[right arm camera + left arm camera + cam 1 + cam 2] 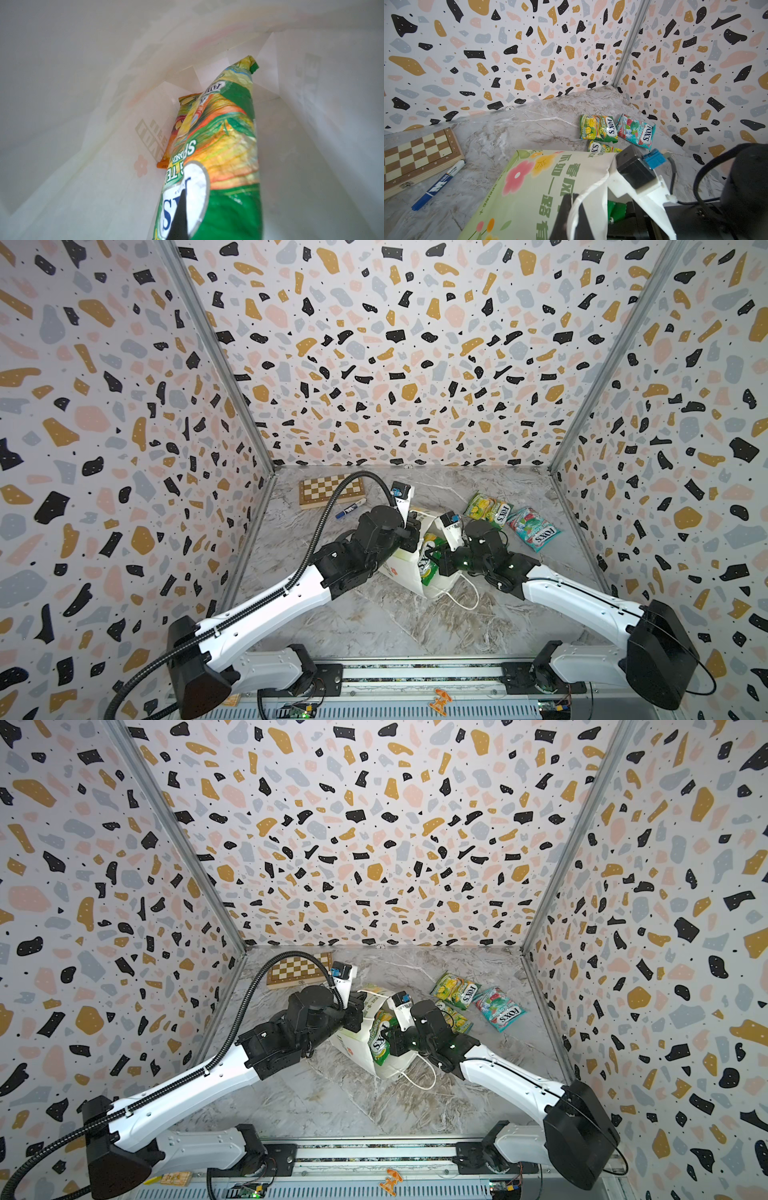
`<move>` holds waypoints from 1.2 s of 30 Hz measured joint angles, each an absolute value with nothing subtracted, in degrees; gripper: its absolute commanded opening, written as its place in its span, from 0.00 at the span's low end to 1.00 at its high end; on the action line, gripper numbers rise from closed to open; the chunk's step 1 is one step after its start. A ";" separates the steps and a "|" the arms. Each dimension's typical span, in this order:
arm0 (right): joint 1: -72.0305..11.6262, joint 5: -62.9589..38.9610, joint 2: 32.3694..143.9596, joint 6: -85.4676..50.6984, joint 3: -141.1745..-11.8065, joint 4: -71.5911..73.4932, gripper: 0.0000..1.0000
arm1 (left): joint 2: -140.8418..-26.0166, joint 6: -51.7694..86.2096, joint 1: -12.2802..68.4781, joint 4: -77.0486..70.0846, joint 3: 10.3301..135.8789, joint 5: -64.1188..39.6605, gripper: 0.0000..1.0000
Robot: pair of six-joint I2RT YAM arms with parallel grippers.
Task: Take the snacks out of the paper bag
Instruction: Pick up the snack from the paper bag.
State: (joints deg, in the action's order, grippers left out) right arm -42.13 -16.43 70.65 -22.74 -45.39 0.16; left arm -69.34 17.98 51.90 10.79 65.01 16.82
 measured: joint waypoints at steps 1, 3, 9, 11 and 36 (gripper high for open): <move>-42.15 -16.12 69.73 -22.02 -45.39 -0.73 0.00 | -69.34 18.04 51.90 10.81 65.01 16.82 0.00; -42.13 -15.35 67.40 -20.18 -45.39 -2.72 0.00 | -69.34 18.22 51.90 10.81 65.01 16.82 0.00; -42.13 -12.95 62.37 -14.94 -47.20 -9.13 0.00 | -69.34 18.68 51.90 10.92 65.01 16.82 0.00; -42.13 -12.29 60.97 -13.43 -47.48 -10.35 0.00 | -69.34 18.72 51.90 11.00 65.01 16.82 0.00; -42.13 2.28 36.45 -0.86 -49.15 -19.33 0.00 | -69.34 19.18 51.90 11.18 65.01 16.82 0.00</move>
